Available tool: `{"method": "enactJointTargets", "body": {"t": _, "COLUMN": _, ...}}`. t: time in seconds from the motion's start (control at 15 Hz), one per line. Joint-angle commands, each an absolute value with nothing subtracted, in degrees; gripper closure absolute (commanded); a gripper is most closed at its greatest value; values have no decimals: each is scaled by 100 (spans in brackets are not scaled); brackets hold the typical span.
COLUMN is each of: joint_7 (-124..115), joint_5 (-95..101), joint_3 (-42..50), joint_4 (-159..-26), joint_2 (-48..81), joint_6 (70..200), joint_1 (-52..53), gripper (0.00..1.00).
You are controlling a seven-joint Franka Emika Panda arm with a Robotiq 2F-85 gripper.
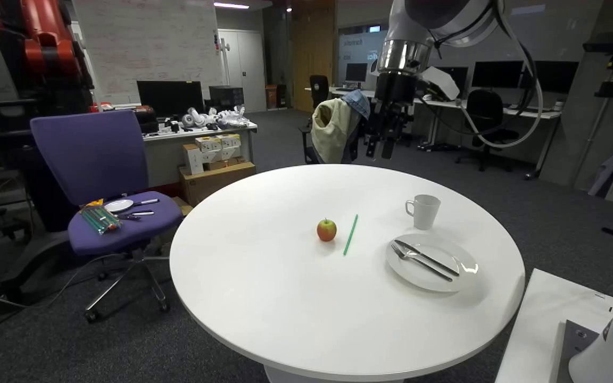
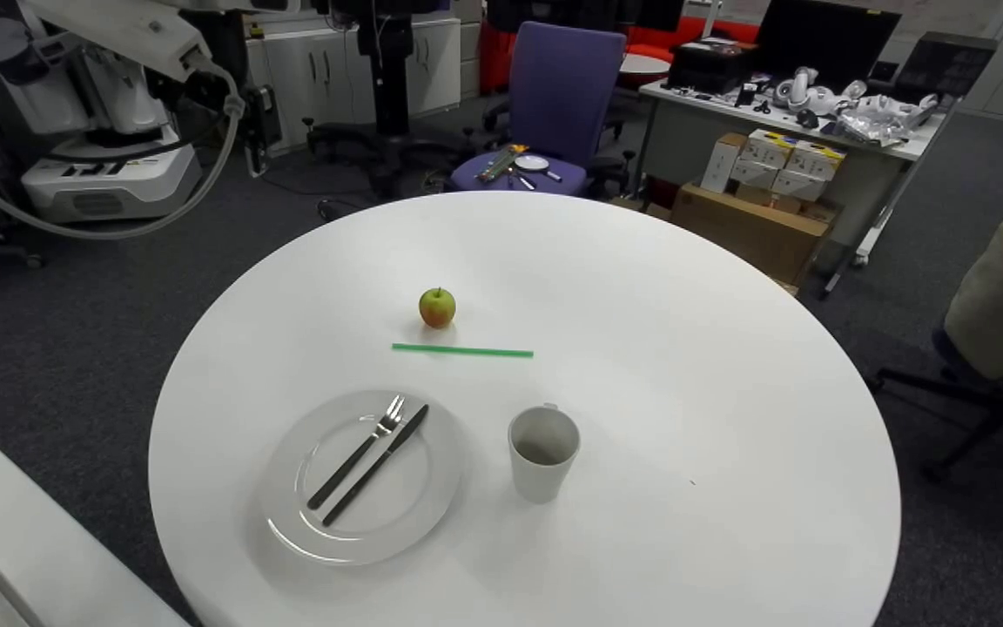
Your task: Pick up the green straw and put it into the white mug
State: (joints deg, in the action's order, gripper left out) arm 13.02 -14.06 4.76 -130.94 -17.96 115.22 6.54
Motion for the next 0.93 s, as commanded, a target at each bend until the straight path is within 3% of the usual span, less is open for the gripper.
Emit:
{"method": "enactJointTargets", "body": {"t": 0.0, "joint_7": 877, "joint_5": -1219, "joint_3": 227, "joint_4": -13158, "joint_2": -1718, "joint_6": 11865, "joint_1": 429, "gripper": 0}}
{"method": "enactJointTargets", "body": {"t": 0.4, "joint_7": -849, "joint_5": -515, "joint_3": 5, "joint_4": -13343, "joint_2": -1370, "joint_6": 13292, "joint_1": -21, "gripper": 0}}
{"method": "enactJointTargets", "body": {"t": 0.6, "joint_7": -1617, "joint_5": -158, "joint_3": 96, "joint_4": -13287, "joint_2": -1091, "joint_6": 13474, "joint_1": -323, "gripper": 0}}
{"method": "enactJointTargets", "body": {"t": 0.67, "joint_7": -1863, "joint_5": -63, "joint_3": 132, "joint_4": -13255, "joint_2": -1003, "joint_6": 13497, "joint_1": -427, "gripper": 5}}
{"method": "enactJointTargets", "body": {"t": 0.87, "joint_7": -2603, "joint_5": 133, "joint_3": 243, "joint_4": -13068, "joint_2": -753, "joint_6": 13353, "joint_1": -692, "gripper": 0}}
